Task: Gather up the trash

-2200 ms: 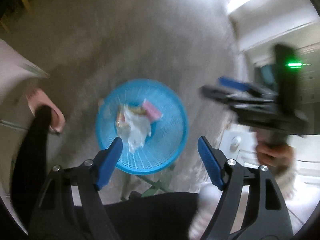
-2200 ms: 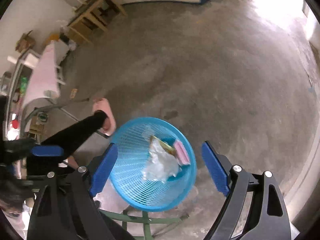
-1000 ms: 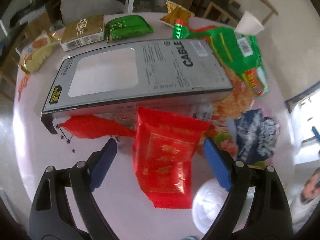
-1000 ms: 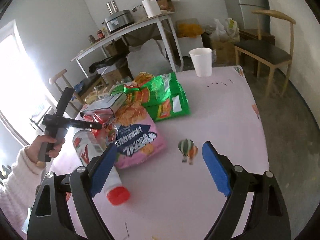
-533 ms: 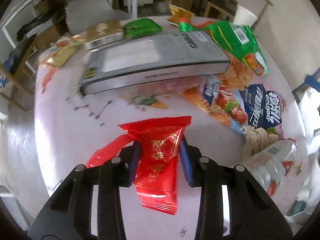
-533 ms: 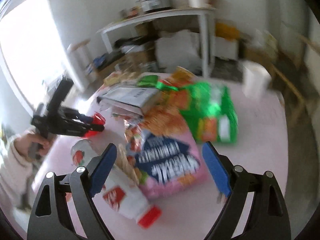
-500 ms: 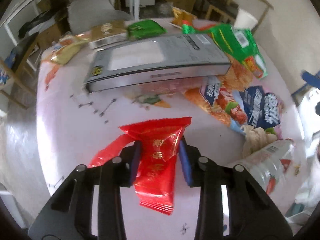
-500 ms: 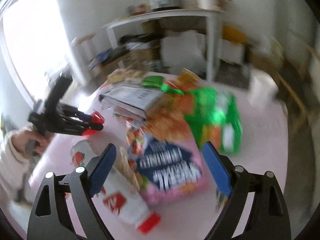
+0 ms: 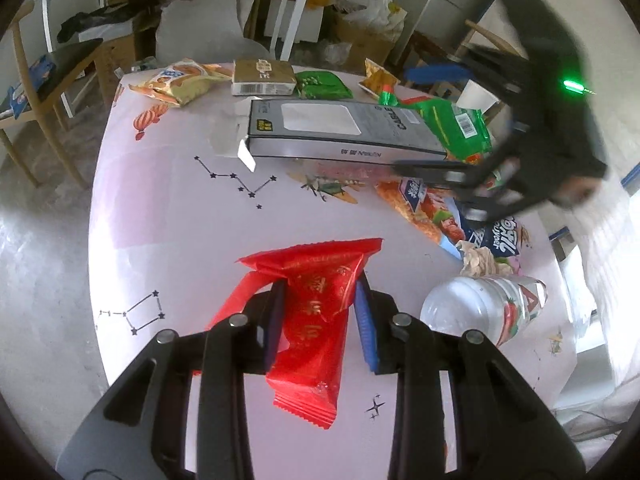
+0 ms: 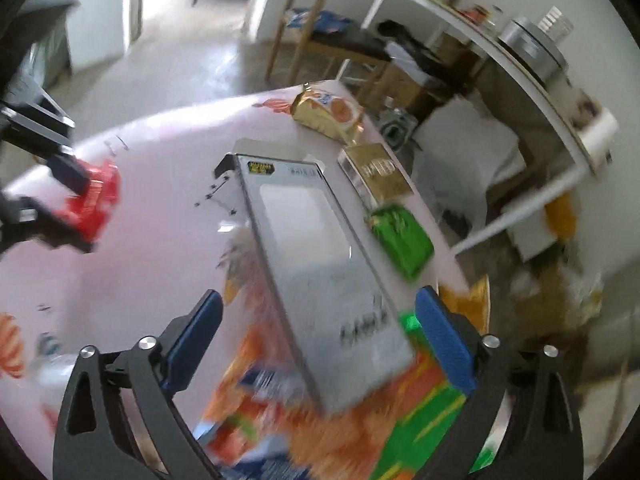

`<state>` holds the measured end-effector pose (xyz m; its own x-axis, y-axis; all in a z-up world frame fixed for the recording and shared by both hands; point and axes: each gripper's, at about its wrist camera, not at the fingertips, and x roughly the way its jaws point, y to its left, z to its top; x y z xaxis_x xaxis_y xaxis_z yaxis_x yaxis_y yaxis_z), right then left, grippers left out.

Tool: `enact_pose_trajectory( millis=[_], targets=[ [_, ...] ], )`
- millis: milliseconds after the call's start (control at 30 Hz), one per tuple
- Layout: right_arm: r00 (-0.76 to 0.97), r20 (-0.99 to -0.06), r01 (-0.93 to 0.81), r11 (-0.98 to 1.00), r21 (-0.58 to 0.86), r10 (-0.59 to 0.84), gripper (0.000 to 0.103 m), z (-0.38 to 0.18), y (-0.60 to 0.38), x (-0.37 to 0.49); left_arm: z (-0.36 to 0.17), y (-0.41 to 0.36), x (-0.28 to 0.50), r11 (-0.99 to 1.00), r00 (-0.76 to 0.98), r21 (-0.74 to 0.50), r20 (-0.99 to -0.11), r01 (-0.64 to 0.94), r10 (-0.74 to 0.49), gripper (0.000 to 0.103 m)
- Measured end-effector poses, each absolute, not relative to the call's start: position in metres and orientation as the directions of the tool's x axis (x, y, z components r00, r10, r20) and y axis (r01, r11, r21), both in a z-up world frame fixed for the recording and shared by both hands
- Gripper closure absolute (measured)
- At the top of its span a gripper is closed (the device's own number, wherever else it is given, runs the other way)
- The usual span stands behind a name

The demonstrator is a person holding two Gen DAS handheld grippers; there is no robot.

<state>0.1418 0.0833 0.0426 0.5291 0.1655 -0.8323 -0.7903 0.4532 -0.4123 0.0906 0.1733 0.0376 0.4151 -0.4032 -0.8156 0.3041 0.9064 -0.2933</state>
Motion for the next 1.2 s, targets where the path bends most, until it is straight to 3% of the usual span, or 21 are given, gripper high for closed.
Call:
enact_pose_trajectory(
  millis=[200, 400, 500, 733, 900, 1133, 1167, 1200],
  targets=[
    [0.522, -0.852, -0.785, 0.414, -0.460, 0.042, 0.007, 0.014, 0.109, 0.174, 0.032, 0.177, 0.089, 0.902, 0.415, -0.308, -0.809, 0.303, -0.416, 0.073],
    [0.531, -0.831, -0.782, 0.473, -0.406, 0.167, 0.008, 0.039, 0.089, 0.165, 0.027, 0.177, 0.084, 0.899, 0.418, -0.313, -0.804, 0.307, -0.422, 0.072],
    [0.531, -0.833, -0.767, 0.504, -0.397, 0.152, 0.022, 0.041, 0.079, 0.172, 0.027, 0.174, 0.084, 0.892, 0.418, -0.327, -0.796, 0.312, -0.438, 0.072],
    [0.581, -0.791, -0.688, 0.636, -0.350, 0.193, 0.026, 0.072, 0.041, 0.177, 0.027, 0.167, 0.080, 0.884, 0.412, -0.328, -0.792, 0.334, -0.450, 0.072],
    [0.565, -0.783, -0.780, 0.478, -0.404, 0.260, 0.026, 0.067, 0.053, 0.132, 0.025, 0.168, 0.078, 0.883, 0.405, -0.340, -0.793, 0.325, -0.455, 0.071],
    [0.585, -0.794, -0.804, 0.251, -0.539, 0.165, 0.026, 0.004, 0.107, 0.103, 0.022, 0.176, 0.078, 0.886, 0.407, -0.354, -0.792, 0.299, -0.454, 0.071],
    [0.573, -0.806, -0.808, 0.260, -0.528, 0.145, 0.032, -0.002, 0.112, 0.109, 0.022, 0.177, 0.078, 0.885, 0.407, -0.357, -0.791, 0.297, -0.456, 0.071],
    [0.559, -0.819, -0.814, 0.271, -0.514, 0.127, 0.045, -0.007, 0.116, 0.115, 0.022, 0.178, 0.077, 0.885, 0.407, -0.359, -0.791, 0.297, -0.458, 0.071]
  ],
)
